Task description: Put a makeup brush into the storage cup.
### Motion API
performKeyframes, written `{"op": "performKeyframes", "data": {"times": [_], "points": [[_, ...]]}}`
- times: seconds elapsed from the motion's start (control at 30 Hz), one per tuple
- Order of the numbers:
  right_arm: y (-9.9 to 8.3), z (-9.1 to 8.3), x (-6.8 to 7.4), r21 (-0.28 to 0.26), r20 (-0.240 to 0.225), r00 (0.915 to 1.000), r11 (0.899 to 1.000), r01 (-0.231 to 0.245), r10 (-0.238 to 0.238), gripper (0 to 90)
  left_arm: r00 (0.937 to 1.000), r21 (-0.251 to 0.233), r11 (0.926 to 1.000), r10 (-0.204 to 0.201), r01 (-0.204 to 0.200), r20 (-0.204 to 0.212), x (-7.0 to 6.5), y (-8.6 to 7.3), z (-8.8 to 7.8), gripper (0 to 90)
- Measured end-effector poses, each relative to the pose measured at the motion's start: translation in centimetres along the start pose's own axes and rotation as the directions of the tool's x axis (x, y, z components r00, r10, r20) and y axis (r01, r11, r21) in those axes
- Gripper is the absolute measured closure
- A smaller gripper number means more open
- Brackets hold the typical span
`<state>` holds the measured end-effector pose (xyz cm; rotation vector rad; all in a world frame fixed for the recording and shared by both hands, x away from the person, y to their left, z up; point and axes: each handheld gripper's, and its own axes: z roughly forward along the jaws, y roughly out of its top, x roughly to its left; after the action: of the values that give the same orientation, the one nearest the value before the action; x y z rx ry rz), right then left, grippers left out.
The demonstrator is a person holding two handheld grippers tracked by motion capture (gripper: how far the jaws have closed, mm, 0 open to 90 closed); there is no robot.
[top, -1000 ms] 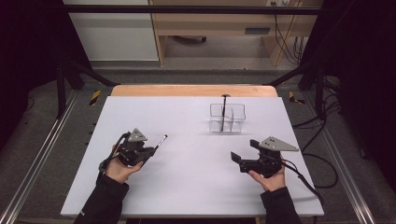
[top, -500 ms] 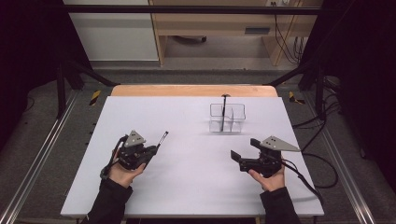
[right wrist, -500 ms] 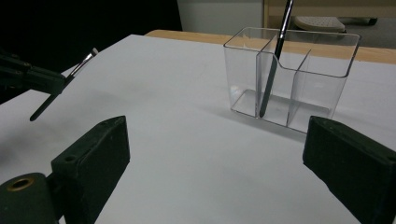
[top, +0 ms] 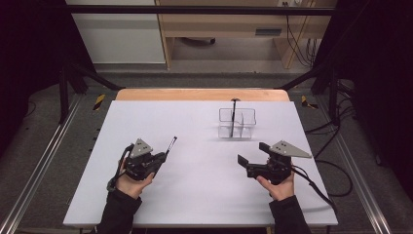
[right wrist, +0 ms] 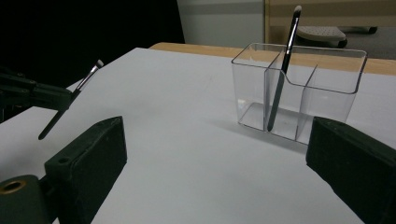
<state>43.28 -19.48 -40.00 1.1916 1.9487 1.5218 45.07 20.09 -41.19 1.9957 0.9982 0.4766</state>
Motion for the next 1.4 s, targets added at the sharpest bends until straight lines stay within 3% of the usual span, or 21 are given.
{"op": "performKeyframes", "data": {"times": [0.6, 1.4], "points": [[1.5, 1.5, 1.6, -0.018, -0.012, 0.9999, 1.0, -0.009, 0.008, 7.0, 1.0, -0.084, 0.9964, 0.003, -0.002, 0.008, -1.4, 1.2, 0.0, 83.6], [3.2, 3.0, 3.5, -0.06, -0.06, 0.9972, 0.997, -0.049, 0.045, 7.7, 0.9988, -0.13, 0.9913, -0.014, 0.02, 0.047, -3.5, 2.6, 0.7, 83.5]]}}
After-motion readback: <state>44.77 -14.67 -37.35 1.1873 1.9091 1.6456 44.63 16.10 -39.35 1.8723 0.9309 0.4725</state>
